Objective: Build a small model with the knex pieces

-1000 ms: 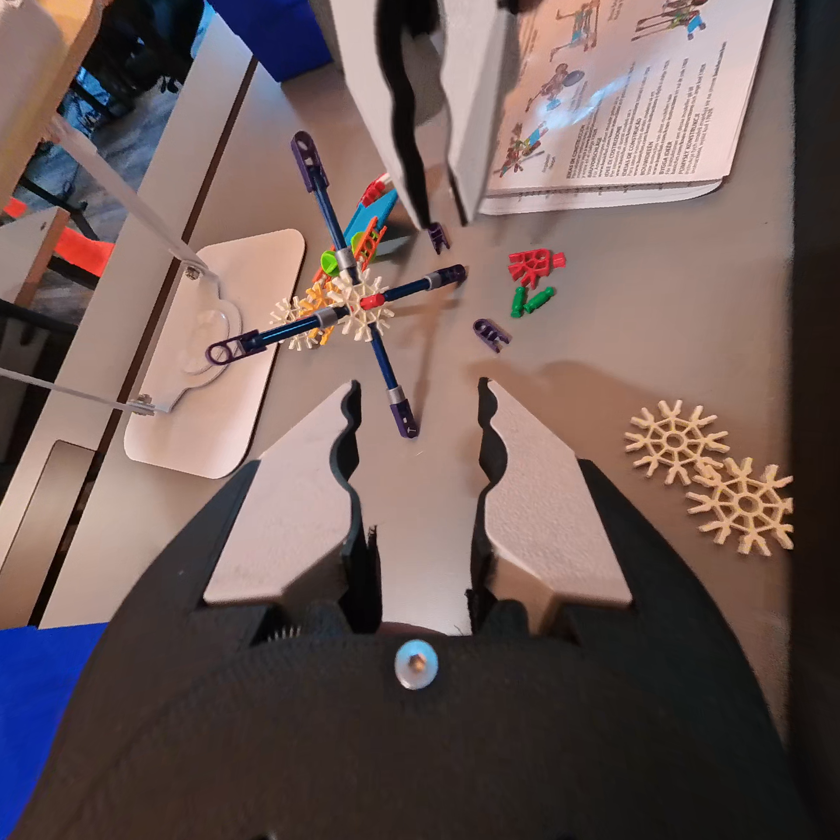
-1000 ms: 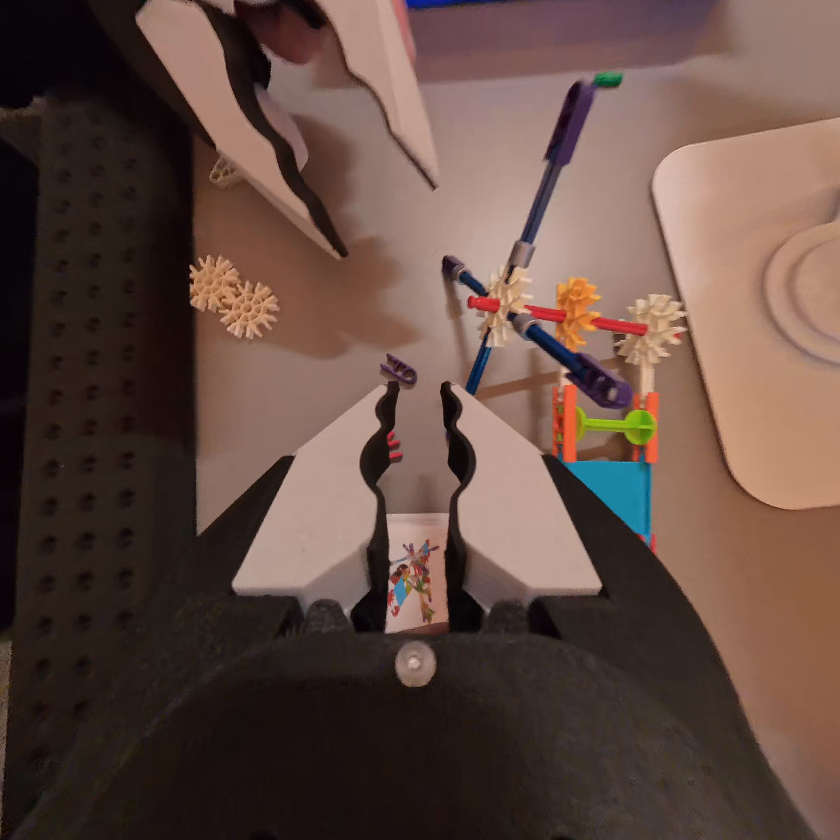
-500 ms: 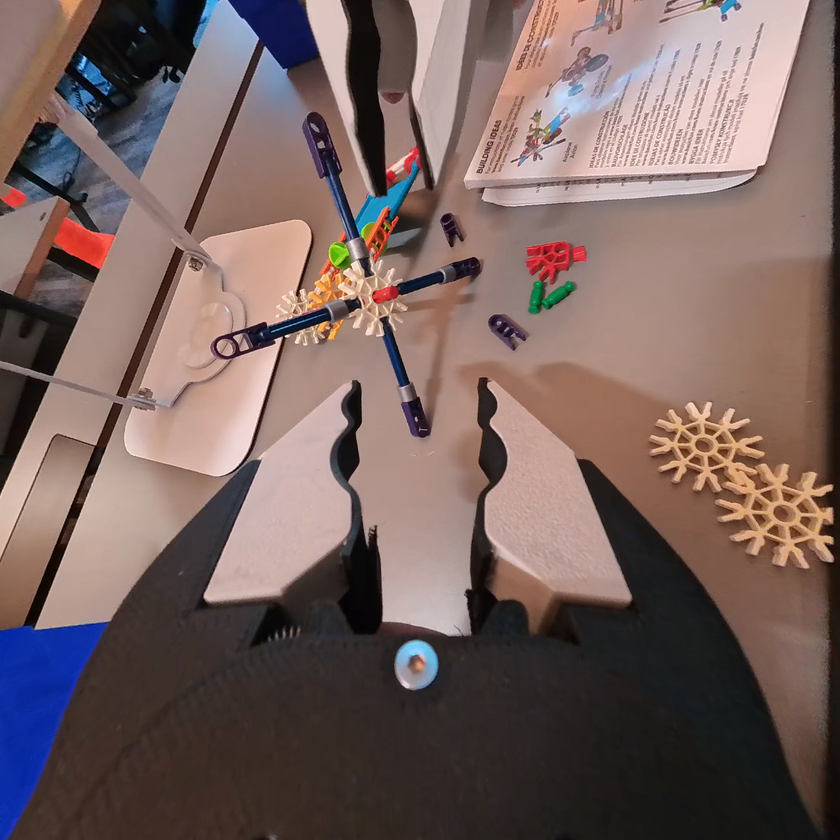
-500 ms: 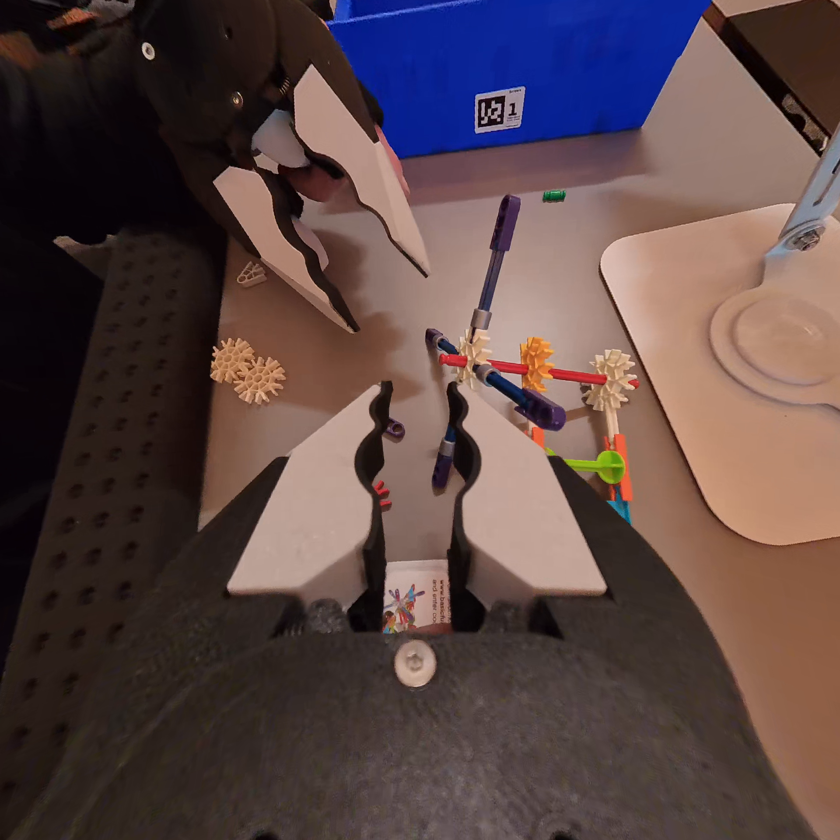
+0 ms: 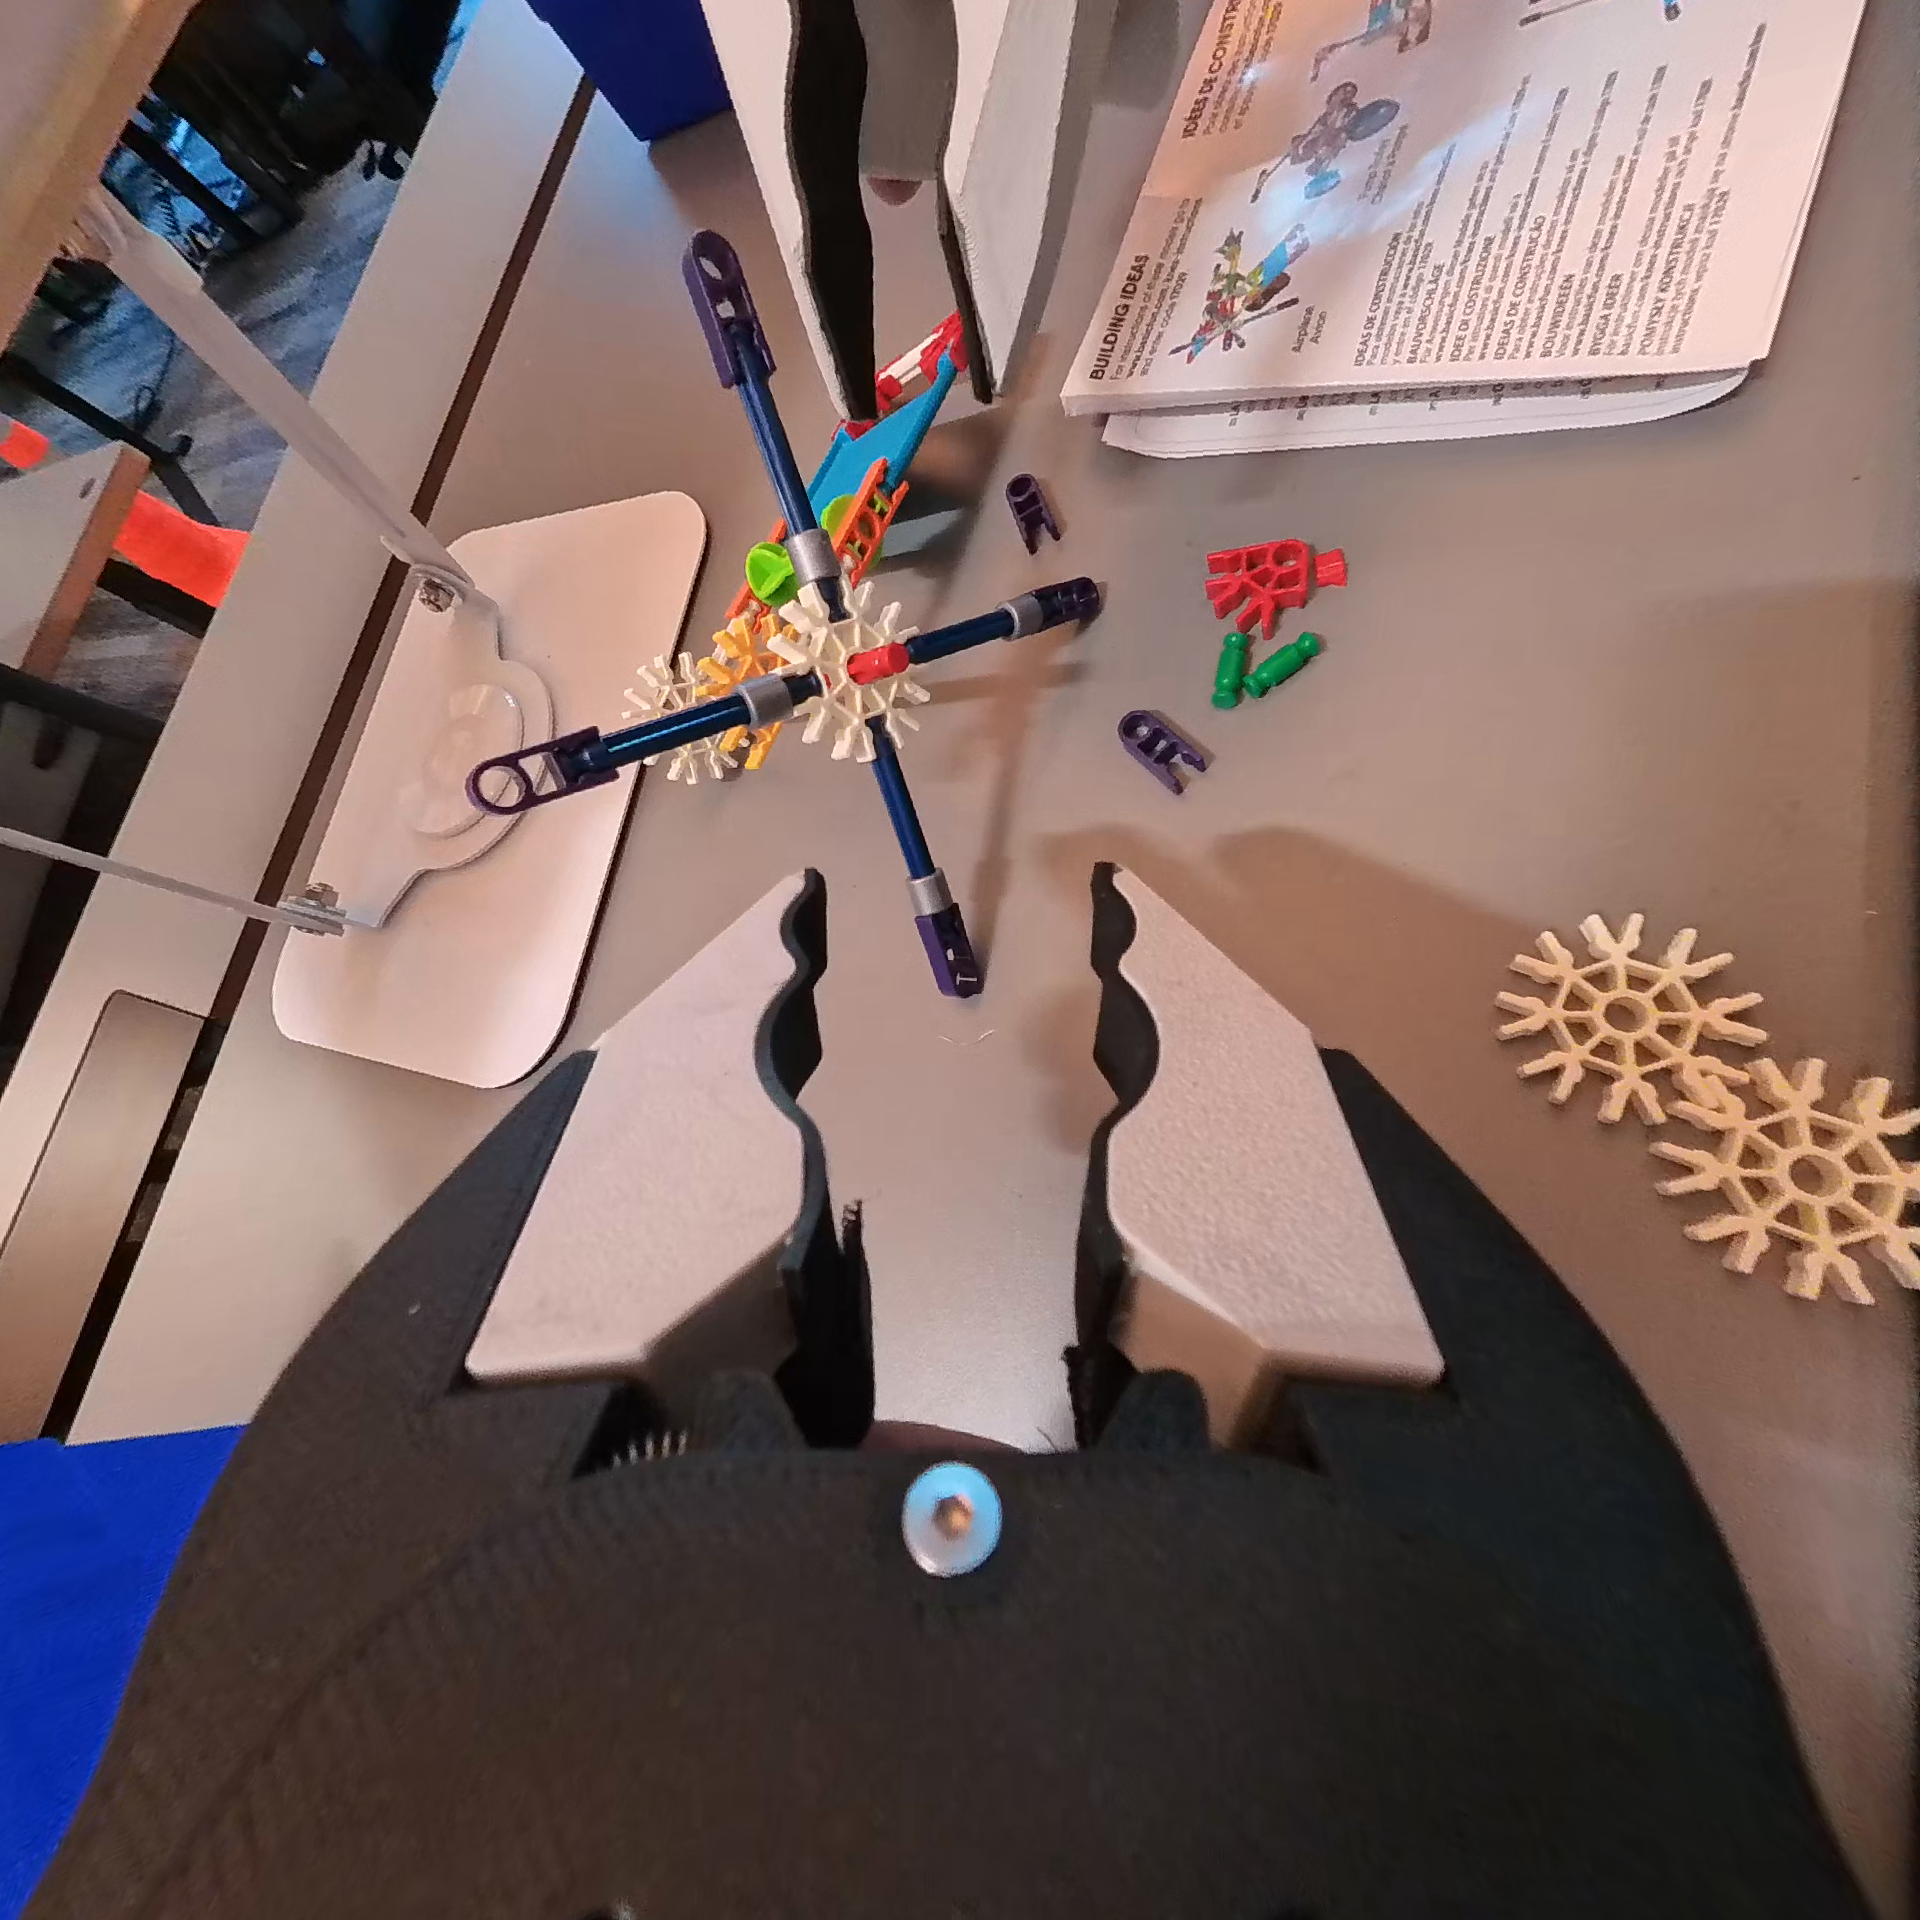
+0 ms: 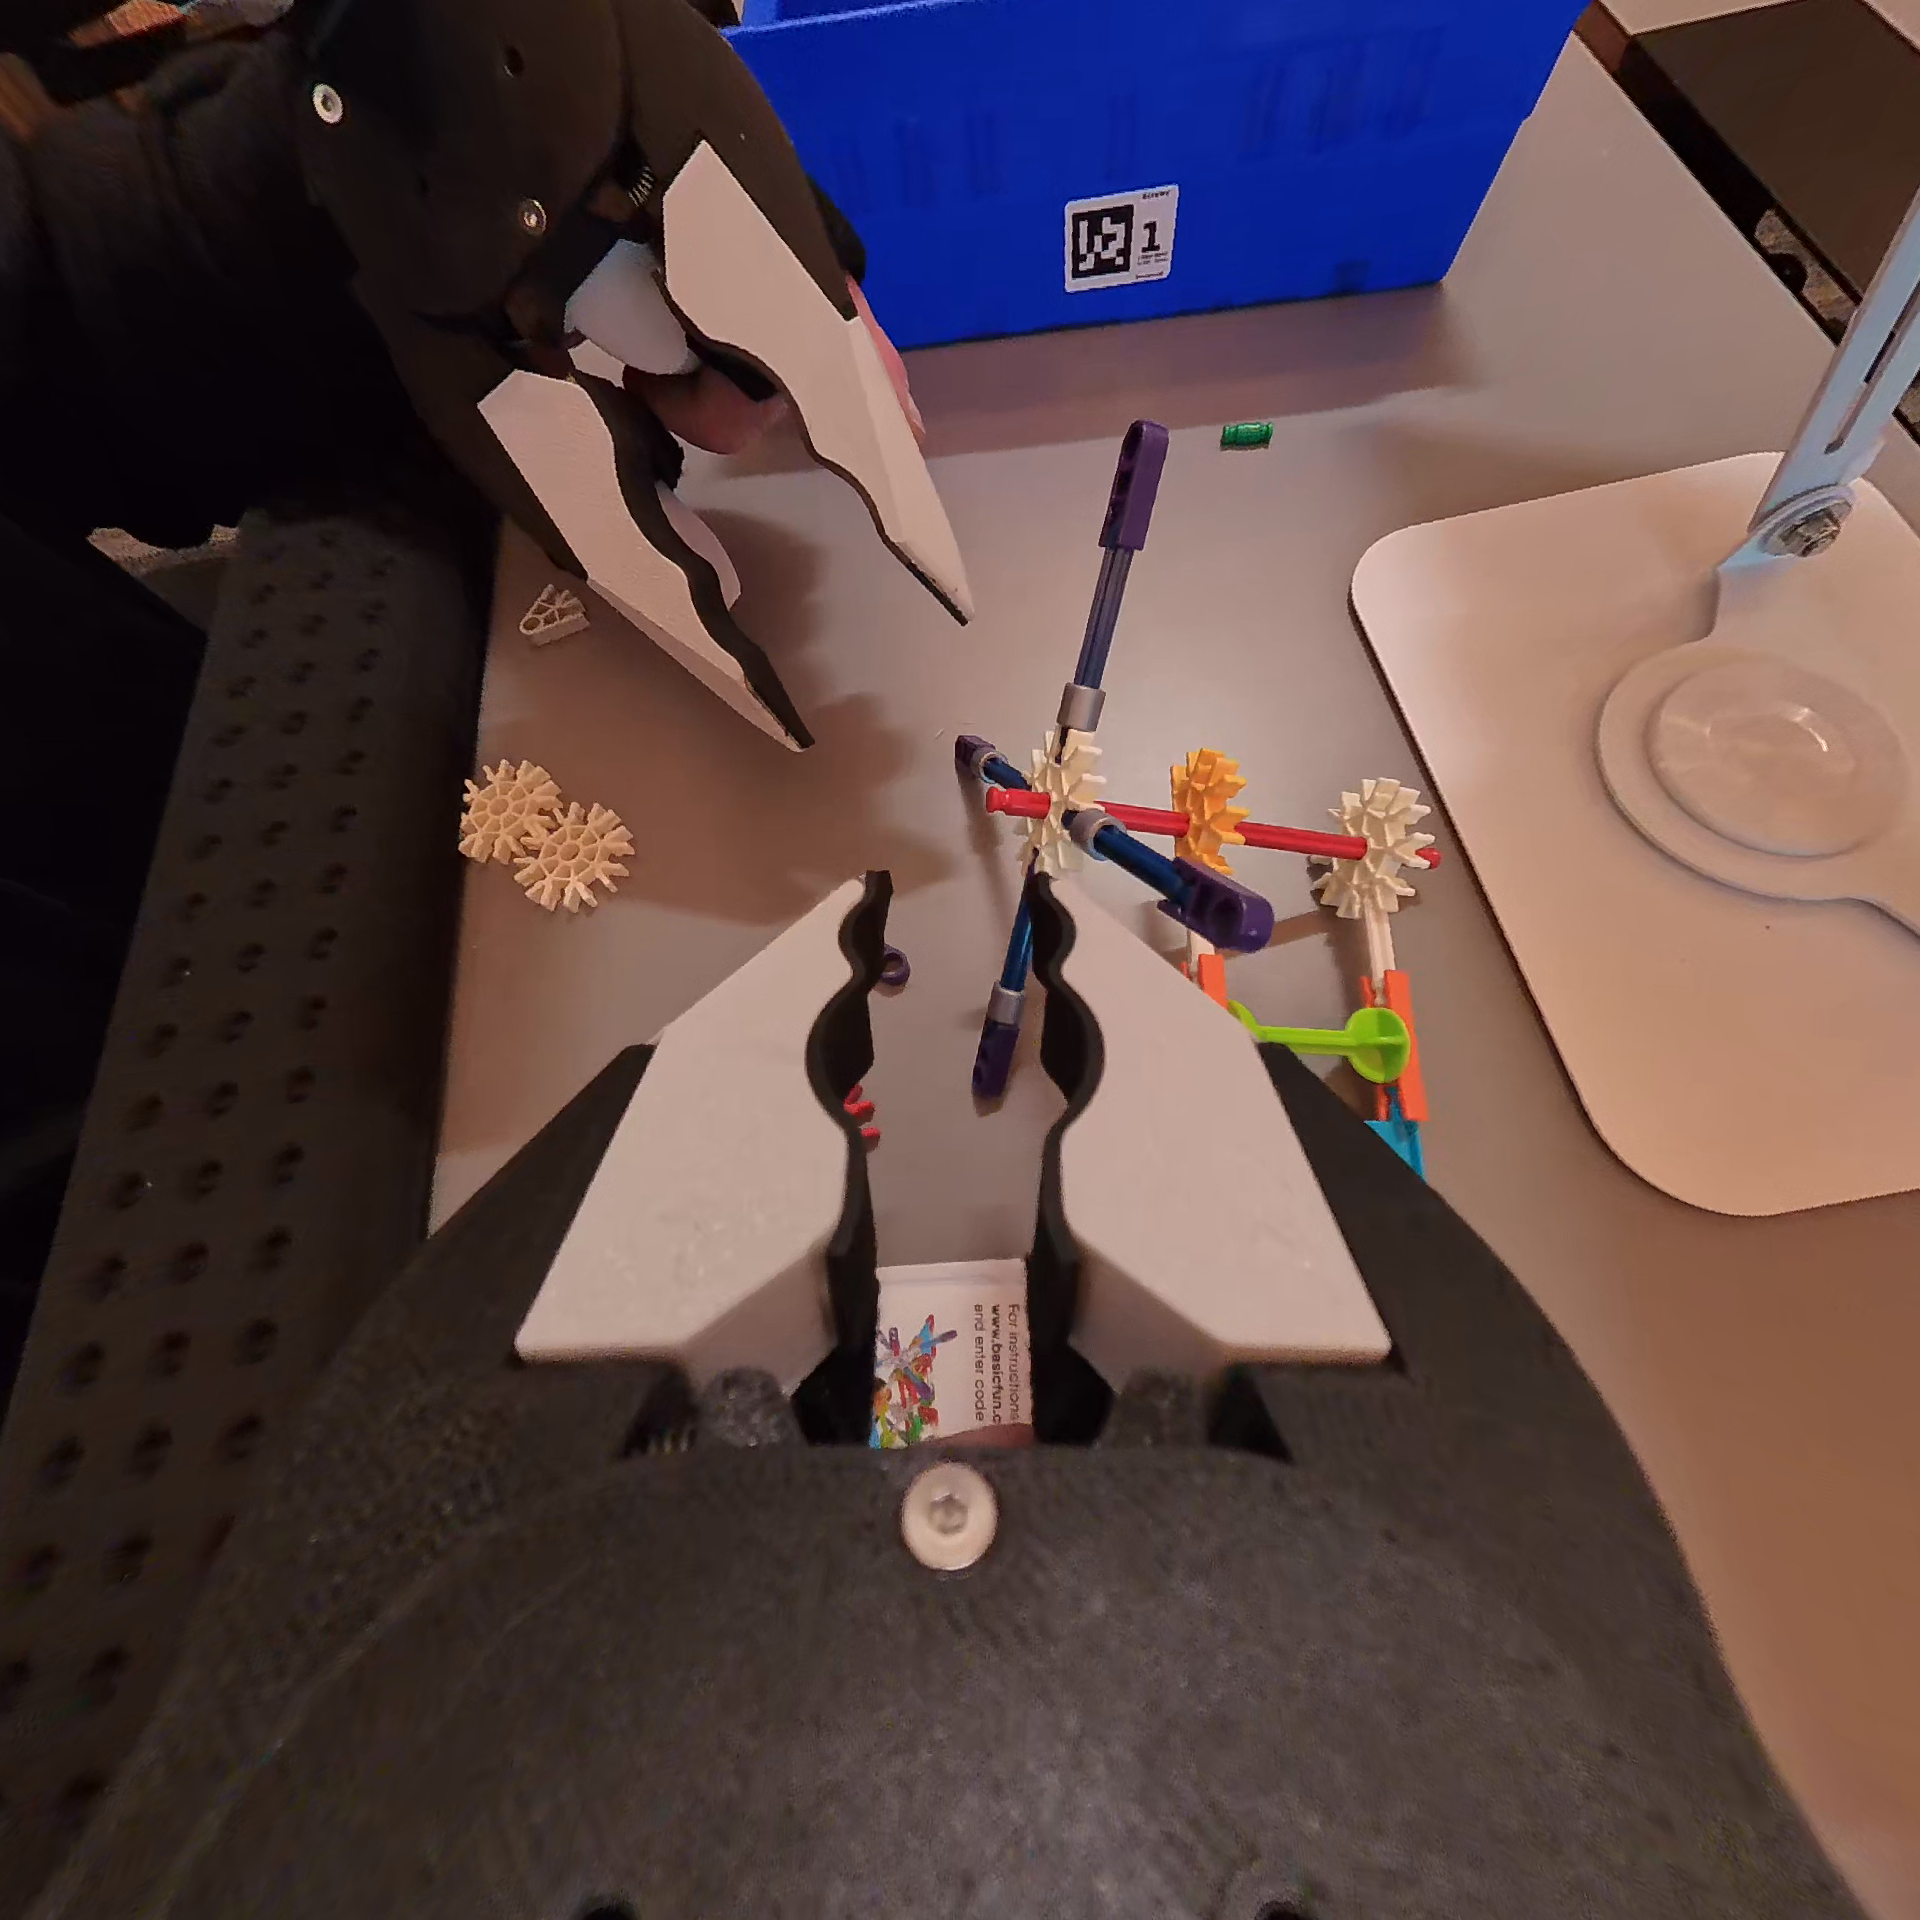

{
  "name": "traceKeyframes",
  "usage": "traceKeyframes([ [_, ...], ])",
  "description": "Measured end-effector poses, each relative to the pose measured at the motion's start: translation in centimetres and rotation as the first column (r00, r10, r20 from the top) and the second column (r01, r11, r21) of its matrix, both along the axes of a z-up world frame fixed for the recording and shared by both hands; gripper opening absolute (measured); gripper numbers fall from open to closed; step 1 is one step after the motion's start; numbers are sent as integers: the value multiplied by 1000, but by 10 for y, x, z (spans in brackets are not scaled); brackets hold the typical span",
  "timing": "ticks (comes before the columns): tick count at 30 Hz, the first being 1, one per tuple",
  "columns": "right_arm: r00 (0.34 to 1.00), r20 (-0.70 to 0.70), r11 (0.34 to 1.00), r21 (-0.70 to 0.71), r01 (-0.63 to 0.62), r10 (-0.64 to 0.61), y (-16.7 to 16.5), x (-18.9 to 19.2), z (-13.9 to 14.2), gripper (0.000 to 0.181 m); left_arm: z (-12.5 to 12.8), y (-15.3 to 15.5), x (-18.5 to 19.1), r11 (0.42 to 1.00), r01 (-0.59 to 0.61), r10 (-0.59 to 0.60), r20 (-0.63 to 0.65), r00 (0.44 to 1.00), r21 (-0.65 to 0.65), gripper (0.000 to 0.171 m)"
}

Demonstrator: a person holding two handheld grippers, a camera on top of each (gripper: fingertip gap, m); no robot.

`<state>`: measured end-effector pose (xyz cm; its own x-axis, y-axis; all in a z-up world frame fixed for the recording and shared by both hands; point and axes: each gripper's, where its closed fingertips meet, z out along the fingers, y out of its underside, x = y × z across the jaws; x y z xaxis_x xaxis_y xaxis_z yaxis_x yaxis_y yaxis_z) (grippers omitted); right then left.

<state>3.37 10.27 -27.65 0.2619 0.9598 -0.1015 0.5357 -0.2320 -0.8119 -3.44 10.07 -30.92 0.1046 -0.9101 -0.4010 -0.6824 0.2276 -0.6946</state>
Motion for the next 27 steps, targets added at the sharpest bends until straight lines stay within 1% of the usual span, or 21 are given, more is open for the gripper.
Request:
traceKeyframes([
  [12, 1000, 17, 1000, -3, -3, 3, 0, 3, -5, 25, -3, 1, 0, 1000, 1, -1, -6, 1000, -7, 50],
  [27, 1000, 13, 1000, 6, 8, -8, 2, 8, -4, 25, -6, 2, 3, 1000, 6, -6, -1, 1000, -19, 50],
])
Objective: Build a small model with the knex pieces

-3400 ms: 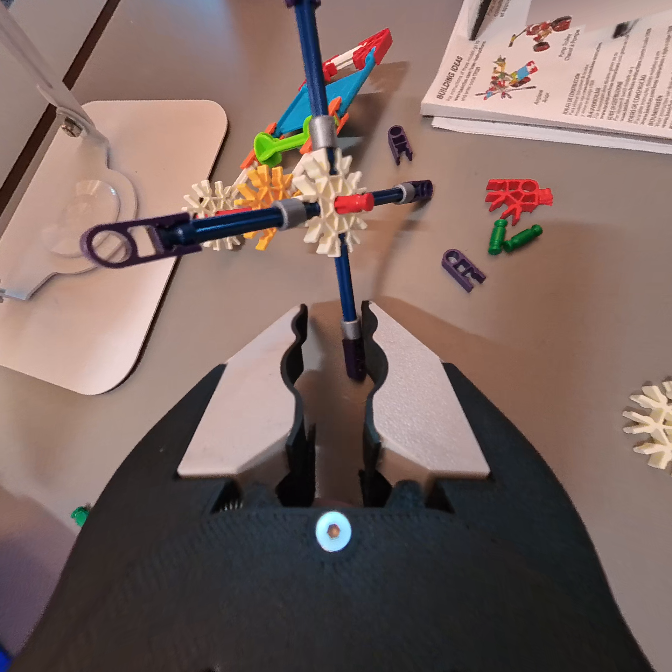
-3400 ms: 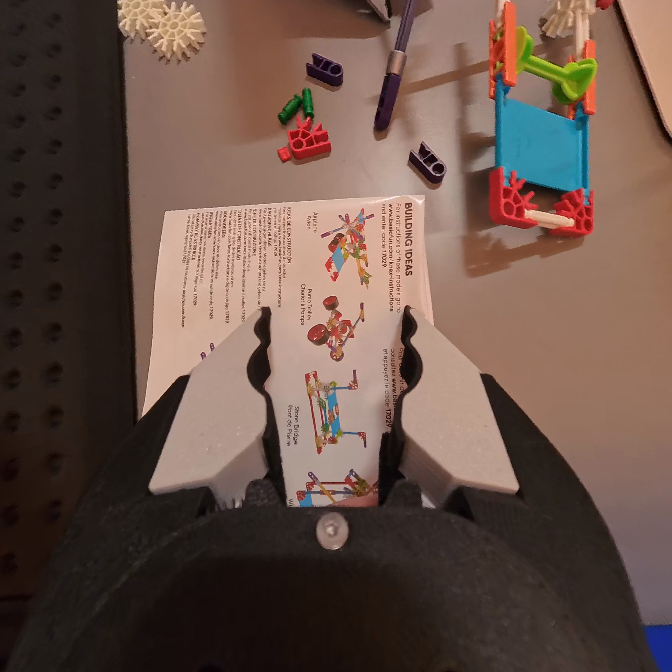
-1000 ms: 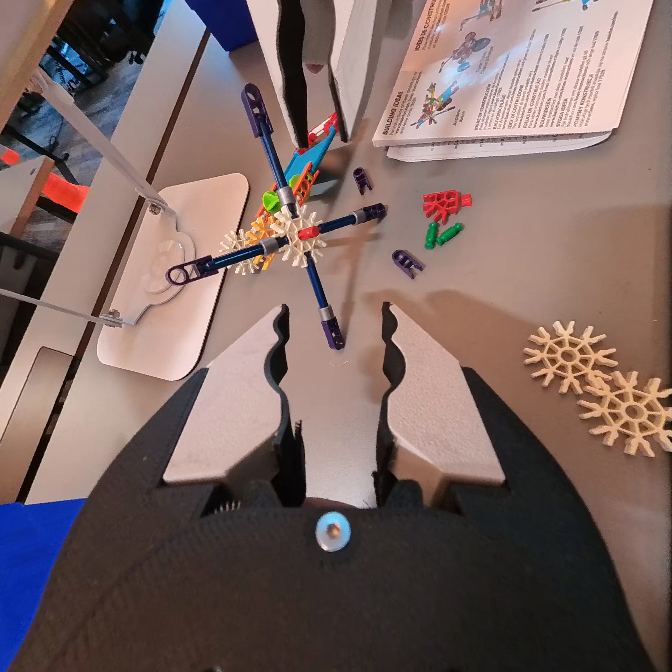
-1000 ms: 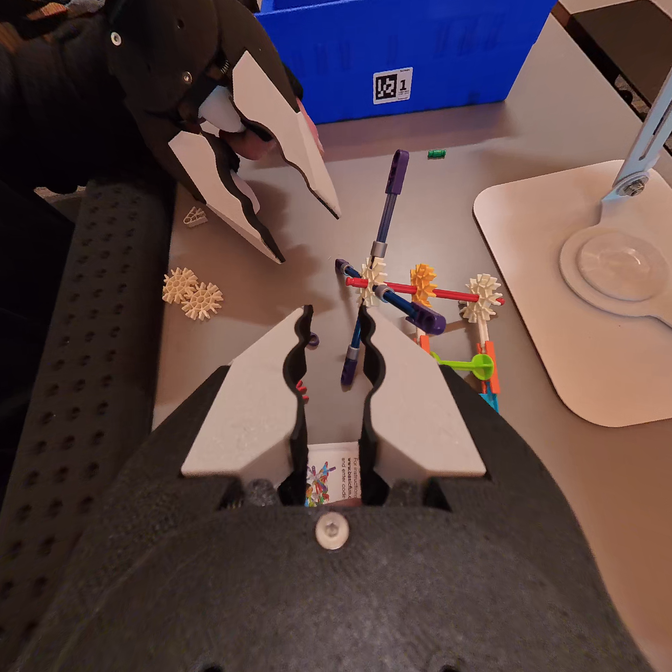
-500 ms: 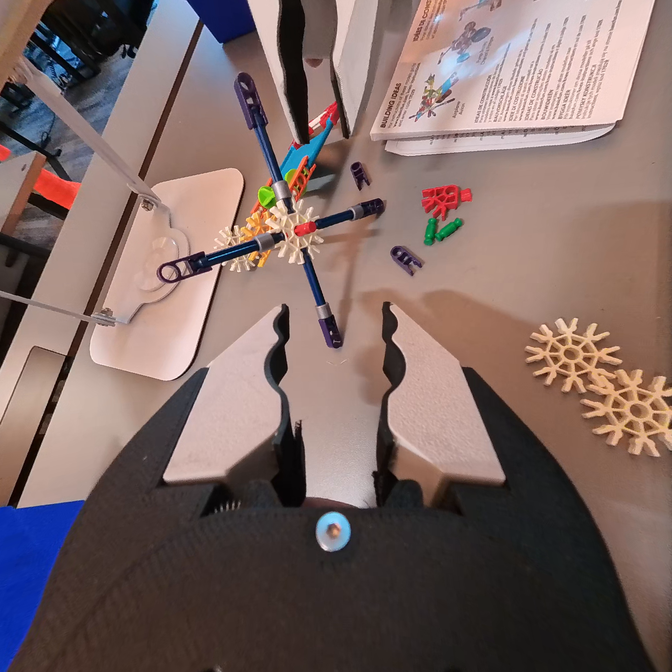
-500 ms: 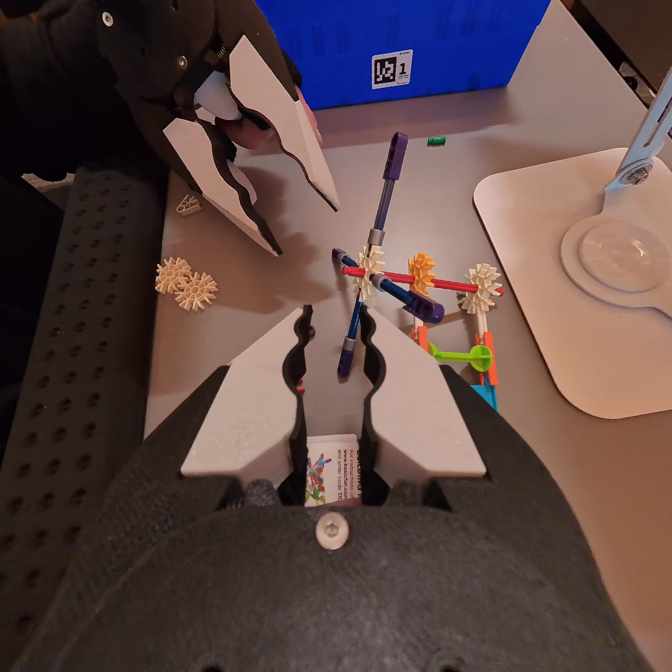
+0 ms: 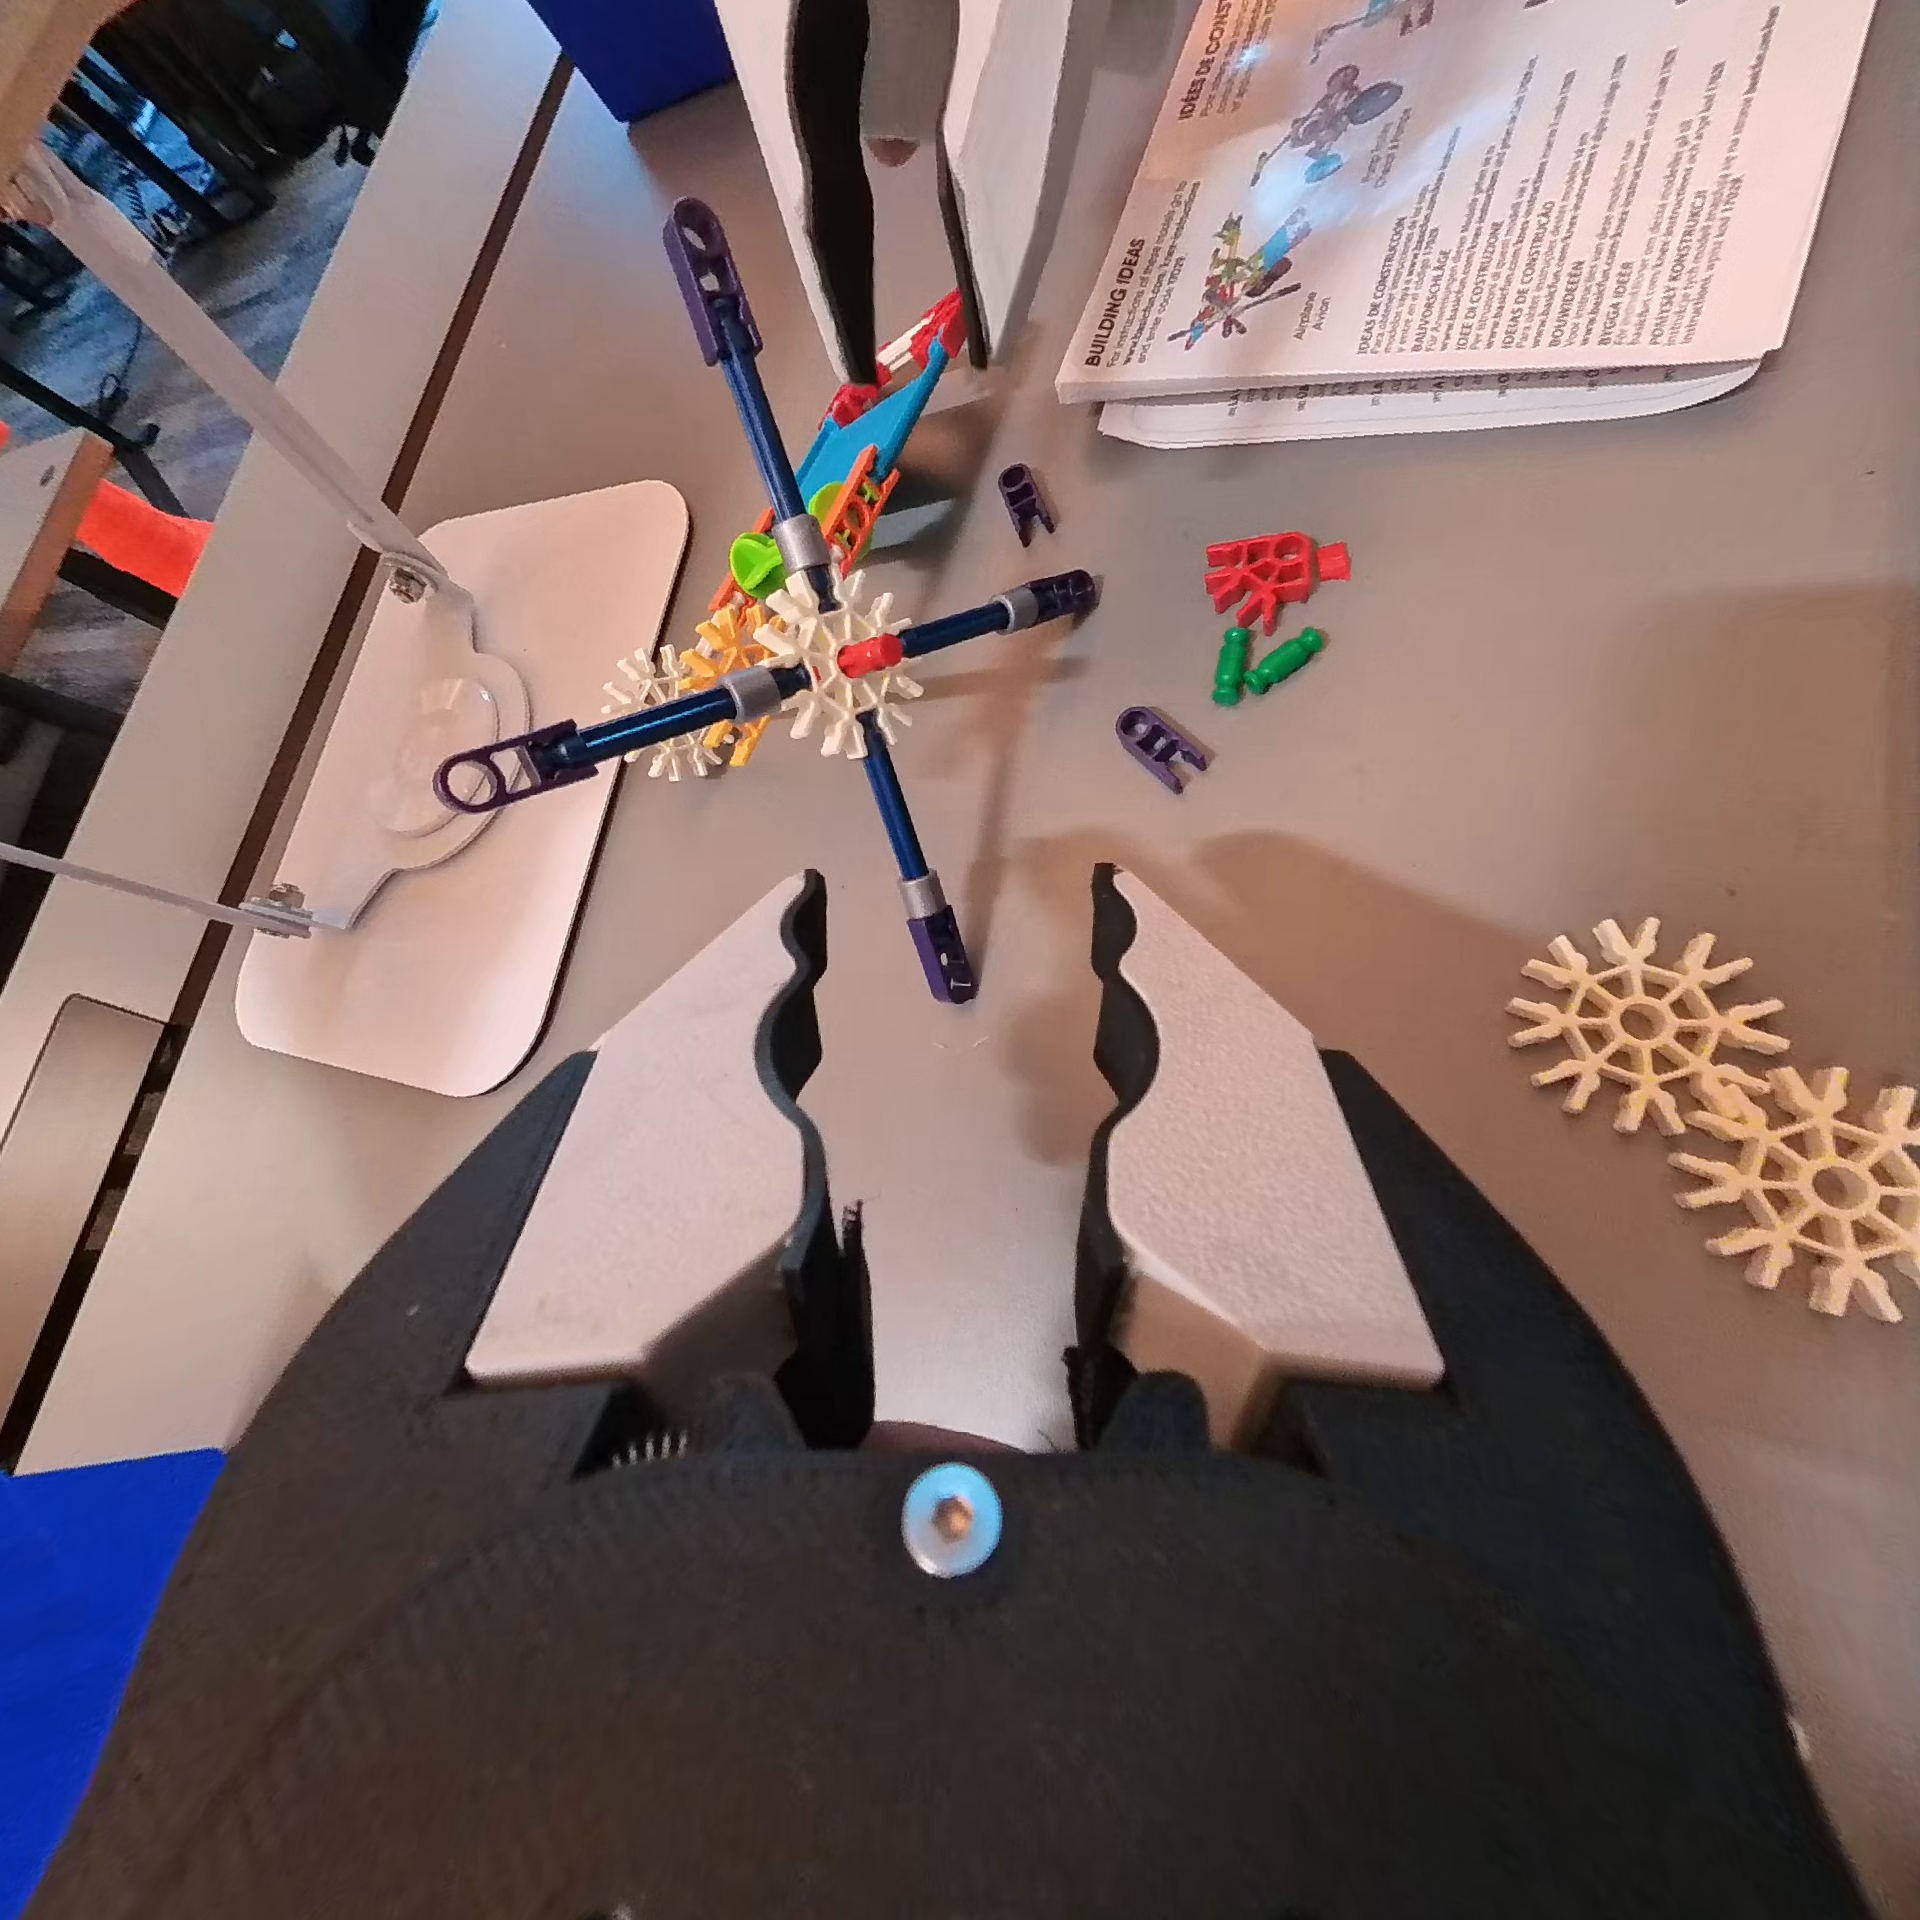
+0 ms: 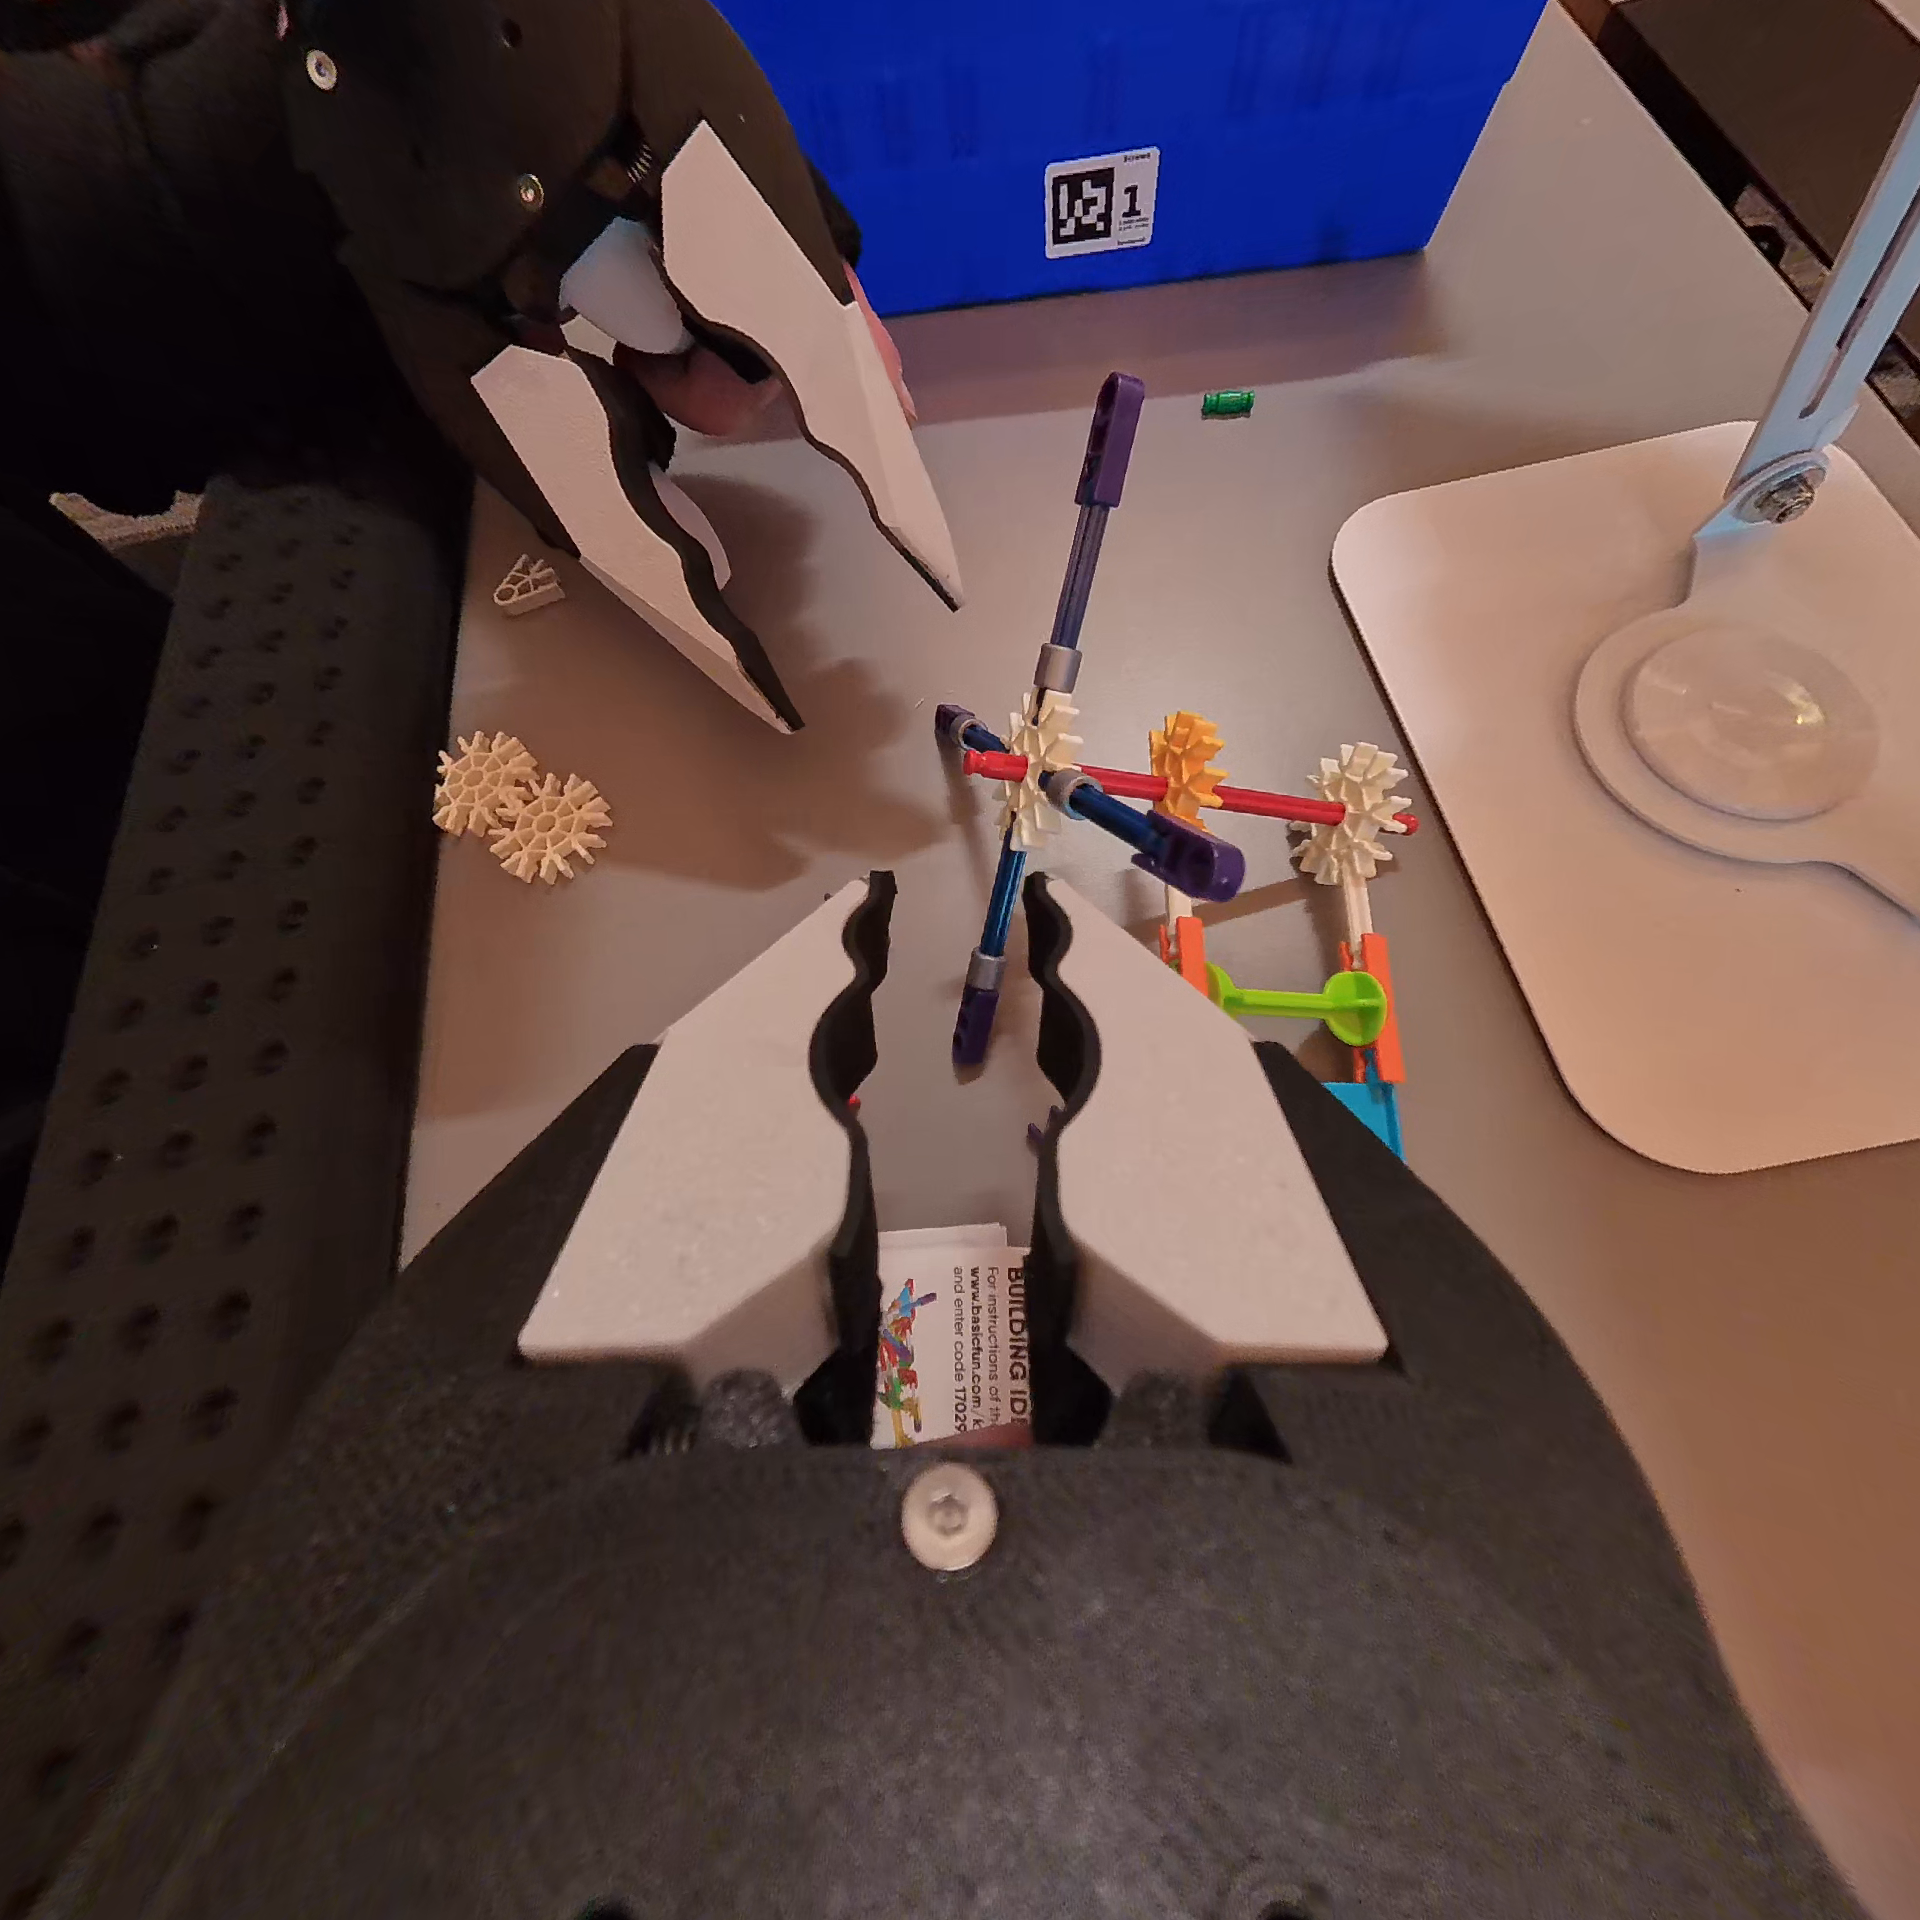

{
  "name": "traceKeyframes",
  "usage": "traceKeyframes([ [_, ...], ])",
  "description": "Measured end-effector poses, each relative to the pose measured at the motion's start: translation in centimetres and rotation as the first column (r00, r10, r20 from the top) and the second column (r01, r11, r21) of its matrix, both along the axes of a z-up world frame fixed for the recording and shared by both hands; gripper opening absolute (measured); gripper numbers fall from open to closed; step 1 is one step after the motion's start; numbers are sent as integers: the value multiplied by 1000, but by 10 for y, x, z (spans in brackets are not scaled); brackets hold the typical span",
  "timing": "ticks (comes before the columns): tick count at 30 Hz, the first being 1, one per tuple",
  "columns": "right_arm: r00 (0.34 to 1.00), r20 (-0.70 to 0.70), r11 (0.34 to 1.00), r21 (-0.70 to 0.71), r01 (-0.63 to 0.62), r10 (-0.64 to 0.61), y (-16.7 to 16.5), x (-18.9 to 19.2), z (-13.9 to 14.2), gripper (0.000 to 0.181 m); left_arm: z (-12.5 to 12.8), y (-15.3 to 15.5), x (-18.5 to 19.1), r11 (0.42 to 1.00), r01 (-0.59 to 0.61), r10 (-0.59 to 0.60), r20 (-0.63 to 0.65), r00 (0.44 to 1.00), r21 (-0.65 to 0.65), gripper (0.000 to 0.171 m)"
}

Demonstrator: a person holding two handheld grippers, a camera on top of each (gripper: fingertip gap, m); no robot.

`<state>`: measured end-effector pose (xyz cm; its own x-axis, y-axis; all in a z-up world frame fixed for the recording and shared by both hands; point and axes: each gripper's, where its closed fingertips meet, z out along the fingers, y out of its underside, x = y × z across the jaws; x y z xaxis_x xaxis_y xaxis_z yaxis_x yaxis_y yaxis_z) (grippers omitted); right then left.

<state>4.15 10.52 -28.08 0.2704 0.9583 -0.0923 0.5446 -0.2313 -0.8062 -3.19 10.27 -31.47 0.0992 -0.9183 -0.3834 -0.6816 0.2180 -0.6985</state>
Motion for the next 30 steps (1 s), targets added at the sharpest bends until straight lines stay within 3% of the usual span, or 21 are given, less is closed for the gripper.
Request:
traceKeyframes([
  [21, 1000, 23, 1000, -5, -9, 9, -3, 3, -4, 28, -4, -1, 2, 1000, 8, -8, -8, 1000, -8, 50],
  [30, 966, 200, 987, -43, -158, 163, -34, -7, -45, 25, -5, 1, 0, 1000, 0, 0, -10, 1000, -10, 50],
])
